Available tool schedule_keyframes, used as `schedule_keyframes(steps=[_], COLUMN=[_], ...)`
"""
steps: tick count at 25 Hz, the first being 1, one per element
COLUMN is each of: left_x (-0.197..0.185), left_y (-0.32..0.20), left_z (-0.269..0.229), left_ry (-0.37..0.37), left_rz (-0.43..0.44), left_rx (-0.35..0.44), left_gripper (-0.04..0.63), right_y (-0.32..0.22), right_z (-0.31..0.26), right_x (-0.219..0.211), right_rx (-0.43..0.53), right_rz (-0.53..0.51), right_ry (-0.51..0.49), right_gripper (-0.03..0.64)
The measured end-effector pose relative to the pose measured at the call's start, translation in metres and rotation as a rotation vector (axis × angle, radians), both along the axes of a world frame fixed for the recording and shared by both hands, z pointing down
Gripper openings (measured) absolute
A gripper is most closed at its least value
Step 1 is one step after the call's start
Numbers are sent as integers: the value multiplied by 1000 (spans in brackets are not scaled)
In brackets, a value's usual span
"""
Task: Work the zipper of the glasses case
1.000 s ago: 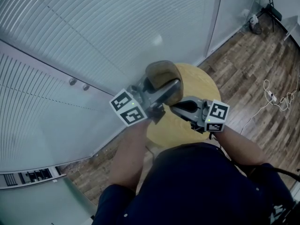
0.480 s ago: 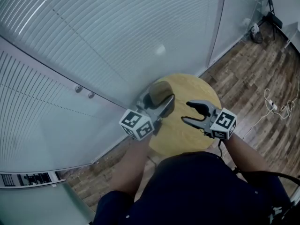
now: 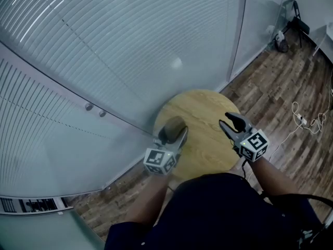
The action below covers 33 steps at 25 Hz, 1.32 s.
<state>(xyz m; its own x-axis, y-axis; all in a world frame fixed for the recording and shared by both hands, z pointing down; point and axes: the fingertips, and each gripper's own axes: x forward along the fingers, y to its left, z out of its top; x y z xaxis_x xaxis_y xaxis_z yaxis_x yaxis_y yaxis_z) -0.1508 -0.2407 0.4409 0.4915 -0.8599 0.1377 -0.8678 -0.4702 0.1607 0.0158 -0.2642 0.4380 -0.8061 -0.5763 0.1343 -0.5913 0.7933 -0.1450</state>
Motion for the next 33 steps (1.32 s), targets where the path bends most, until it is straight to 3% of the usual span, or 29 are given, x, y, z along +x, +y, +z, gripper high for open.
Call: schedule_keyframes(steps=[3,5,33], left_x=[5,9,21], left_y=[7,11,14], left_z=[13,16,24], left_ry=[-5,-6,31], left_rz=[7,24,102], left_rx=[-1,-3,2], left_gripper=[304,304,304], right_y=[-5,-4,8], right_z=[12,17,26], right_x=[22,33,35], right_rx=[-11,-31,-1], right_rz=[118,137,145], right_ry=[-27,-59,-35], right_gripper=[52,10,6])
